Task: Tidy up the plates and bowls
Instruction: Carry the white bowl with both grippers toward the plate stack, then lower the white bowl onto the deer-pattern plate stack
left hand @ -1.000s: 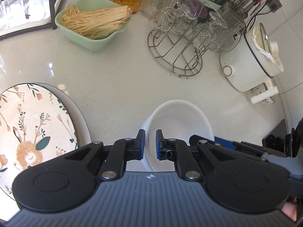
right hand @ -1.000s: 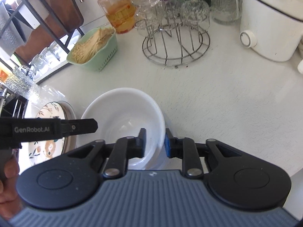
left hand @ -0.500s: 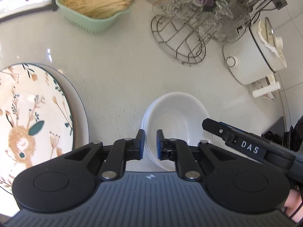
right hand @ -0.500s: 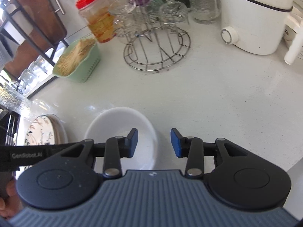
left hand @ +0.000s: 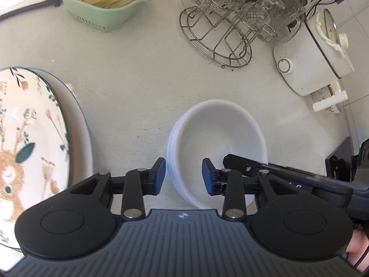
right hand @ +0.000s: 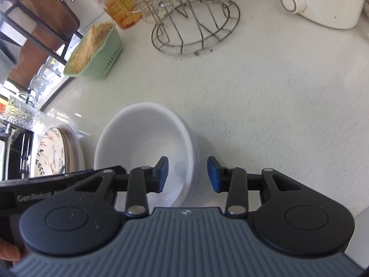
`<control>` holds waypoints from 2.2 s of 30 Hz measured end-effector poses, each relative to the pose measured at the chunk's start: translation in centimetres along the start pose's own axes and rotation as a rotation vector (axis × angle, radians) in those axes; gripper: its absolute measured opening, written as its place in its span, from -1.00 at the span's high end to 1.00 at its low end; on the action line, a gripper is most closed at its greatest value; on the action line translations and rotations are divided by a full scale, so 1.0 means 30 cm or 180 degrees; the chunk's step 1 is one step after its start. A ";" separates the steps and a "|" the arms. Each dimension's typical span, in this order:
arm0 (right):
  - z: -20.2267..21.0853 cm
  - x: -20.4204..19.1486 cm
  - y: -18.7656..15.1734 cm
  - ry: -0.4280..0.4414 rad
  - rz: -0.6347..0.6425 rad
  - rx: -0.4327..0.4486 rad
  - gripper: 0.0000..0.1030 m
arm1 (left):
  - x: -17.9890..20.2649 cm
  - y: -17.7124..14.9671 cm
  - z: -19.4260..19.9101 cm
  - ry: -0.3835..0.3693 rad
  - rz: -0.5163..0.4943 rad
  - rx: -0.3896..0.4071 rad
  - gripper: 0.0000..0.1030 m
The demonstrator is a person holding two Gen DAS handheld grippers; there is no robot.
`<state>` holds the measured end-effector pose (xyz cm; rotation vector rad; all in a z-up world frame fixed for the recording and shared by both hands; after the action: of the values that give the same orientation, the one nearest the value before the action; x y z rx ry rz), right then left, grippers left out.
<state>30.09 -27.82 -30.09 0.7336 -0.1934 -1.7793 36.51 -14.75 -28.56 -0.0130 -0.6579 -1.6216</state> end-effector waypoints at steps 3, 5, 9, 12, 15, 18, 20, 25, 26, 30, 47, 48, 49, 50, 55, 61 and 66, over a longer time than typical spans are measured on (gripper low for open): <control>-0.003 0.008 -0.005 0.0004 0.0008 0.0017 0.28 | -0.002 -0.006 -0.012 -0.0010 0.0017 0.0013 0.37; -0.005 0.021 -0.002 -0.0013 0.0017 0.0035 0.36 | -0.011 -0.004 -0.022 -0.0004 0.0057 0.0016 0.46; -0.009 0.031 0.005 0.0085 0.0015 0.0043 0.46 | 0.003 -0.006 -0.030 0.0025 -0.0040 0.0013 0.51; -0.017 0.023 0.002 0.0200 0.0056 0.0019 0.47 | 0.005 -0.004 -0.033 0.0069 -0.0045 0.0057 0.51; -0.017 0.020 0.003 0.0219 0.0104 0.0046 0.47 | 0.003 -0.003 -0.028 0.0063 0.0036 0.0084 0.51; -0.013 0.021 0.004 0.0217 0.0180 0.0104 0.47 | 0.012 -0.007 -0.024 0.0101 0.0018 0.0103 0.51; -0.011 0.020 0.002 0.0207 0.0207 0.0126 0.47 | 0.018 -0.011 -0.018 0.0124 -0.0024 0.0107 0.51; 0.018 0.023 -0.001 0.0170 0.0186 0.0144 0.47 | 0.036 -0.013 0.014 0.0081 0.0008 0.0084 0.51; 0.028 0.022 -0.001 0.0165 0.0181 0.0141 0.47 | 0.043 -0.011 0.027 0.0067 0.0001 0.0088 0.51; 0.093 0.003 0.009 0.0112 0.0205 0.0207 0.47 | 0.075 0.000 0.086 0.0010 -0.0035 0.0105 0.51; 0.319 -0.126 0.073 0.0012 -0.0003 0.0676 0.47 | 0.124 0.085 0.342 -0.0201 -0.0293 0.0269 0.50; 0.324 -0.136 0.076 0.0004 -0.0010 0.0699 0.47 | 0.118 0.093 0.350 -0.0201 -0.0302 0.0282 0.50; 0.328 -0.147 0.079 0.0000 -0.0022 0.0714 0.47 | 0.115 0.101 0.356 -0.0205 -0.0311 0.0299 0.50; 0.330 -0.159 0.083 -0.0004 -0.0040 0.0729 0.47 | 0.109 0.110 0.365 -0.0218 -0.0312 0.0315 0.50; 0.334 -0.220 0.095 -0.0041 -0.0109 0.0829 0.47 | 0.060 0.147 0.408 -0.0270 -0.0391 0.0346 0.50; 0.340 -0.301 0.088 -0.0032 -0.0169 0.0936 0.47 | -0.010 0.168 0.467 -0.0321 -0.0440 0.0347 0.50; 0.341 -0.373 0.073 -0.0037 -0.0237 0.1003 0.47 | -0.073 0.198 0.520 -0.0362 -0.0404 0.0369 0.50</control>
<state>27.86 -20.73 -16.69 0.9645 -0.4674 -1.8455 36.69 -6.32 -13.98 0.0218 -0.8542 -1.7113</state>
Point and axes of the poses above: each gripper's, at about its wrist camera, not at the fingertips, and z roughly against the way its jaws point, x to its right, y to its top, the point moved 9 cm from there along -z, roughly the way its jaws point, and after that the axes turned 6 degrees about x, right-handed, at the moved point
